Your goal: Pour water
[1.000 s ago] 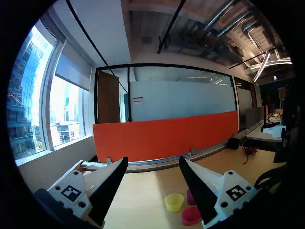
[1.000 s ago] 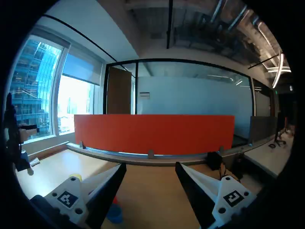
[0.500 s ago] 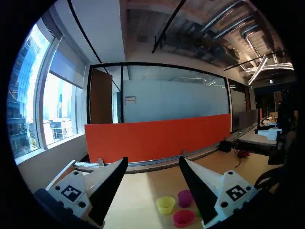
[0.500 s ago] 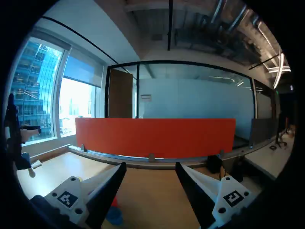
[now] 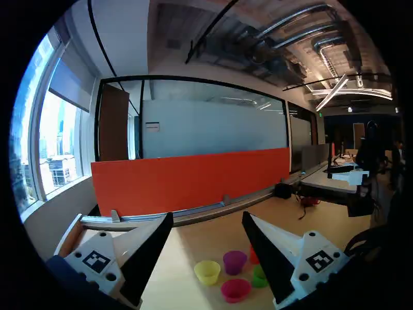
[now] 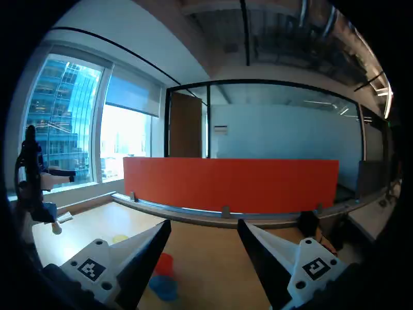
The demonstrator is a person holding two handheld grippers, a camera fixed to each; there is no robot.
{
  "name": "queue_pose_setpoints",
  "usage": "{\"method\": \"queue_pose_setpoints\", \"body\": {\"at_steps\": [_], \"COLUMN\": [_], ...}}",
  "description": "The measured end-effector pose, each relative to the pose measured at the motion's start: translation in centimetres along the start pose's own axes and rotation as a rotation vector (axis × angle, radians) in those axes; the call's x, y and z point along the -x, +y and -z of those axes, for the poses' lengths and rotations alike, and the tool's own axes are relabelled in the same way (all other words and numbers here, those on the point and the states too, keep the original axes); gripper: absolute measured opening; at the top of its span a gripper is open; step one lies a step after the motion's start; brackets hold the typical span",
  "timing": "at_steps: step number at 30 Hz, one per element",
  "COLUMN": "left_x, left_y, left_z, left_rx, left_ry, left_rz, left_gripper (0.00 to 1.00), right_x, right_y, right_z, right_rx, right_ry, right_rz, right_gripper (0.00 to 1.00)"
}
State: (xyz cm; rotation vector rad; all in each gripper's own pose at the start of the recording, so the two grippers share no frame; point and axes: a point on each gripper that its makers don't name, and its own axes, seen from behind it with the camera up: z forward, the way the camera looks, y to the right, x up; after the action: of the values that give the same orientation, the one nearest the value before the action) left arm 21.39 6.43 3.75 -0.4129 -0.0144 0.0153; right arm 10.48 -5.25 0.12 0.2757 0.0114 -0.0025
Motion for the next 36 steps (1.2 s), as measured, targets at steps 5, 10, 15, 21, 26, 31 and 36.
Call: {"method": "queue_pose_setpoints", "body": {"at_steps": [5,10,15,21,26,31,36], "left_x": [0.4,1.2,2.0,2.7,3.5,4.4,5.4], "left_y": [1.3,2.3,3.3,4.6,5.6,6.4,6.9], "left_z": [-0.4,-0.7,-1.0,-1.2,-1.5,-1.8,-2.2], "left_rx": [0.079,0.138,0.192,0.253,0.299,0.333,0.357], "left_ry": [-0.022,-0.042,-0.069,-0.096,-0.12,-0.145,-0.17], "left_rz": [-0.012,-0.025,-0.039,-0.058,-0.075,-0.089,-0.102], "left_gripper": [0.99,0.99,0.99,0.99,0.99,0.99,0.99], "right_x": [-0.6,-0.7,-0.4,0.4,0.9,1.7,2.4], "right_y": [-1.8,-2.7,-3.4,-4.5,-5.2,-5.7,-5.9], "right_z": [0.0,-0.3,-0.5,-0.7,-1.0,-1.1,-1.3], "right_rx": [-0.082,-0.136,-0.177,-0.23,-0.262,-0.288,-0.306], "right_ry": [0.006,-0.007,-0.035,-0.069,-0.094,-0.116,-0.138], "right_rz": [0.015,0.017,0.026,0.053,0.07,0.082,0.091], "right_gripper": [1.0,1.0,1.0,1.0,1.0,1.0,1.0]}}
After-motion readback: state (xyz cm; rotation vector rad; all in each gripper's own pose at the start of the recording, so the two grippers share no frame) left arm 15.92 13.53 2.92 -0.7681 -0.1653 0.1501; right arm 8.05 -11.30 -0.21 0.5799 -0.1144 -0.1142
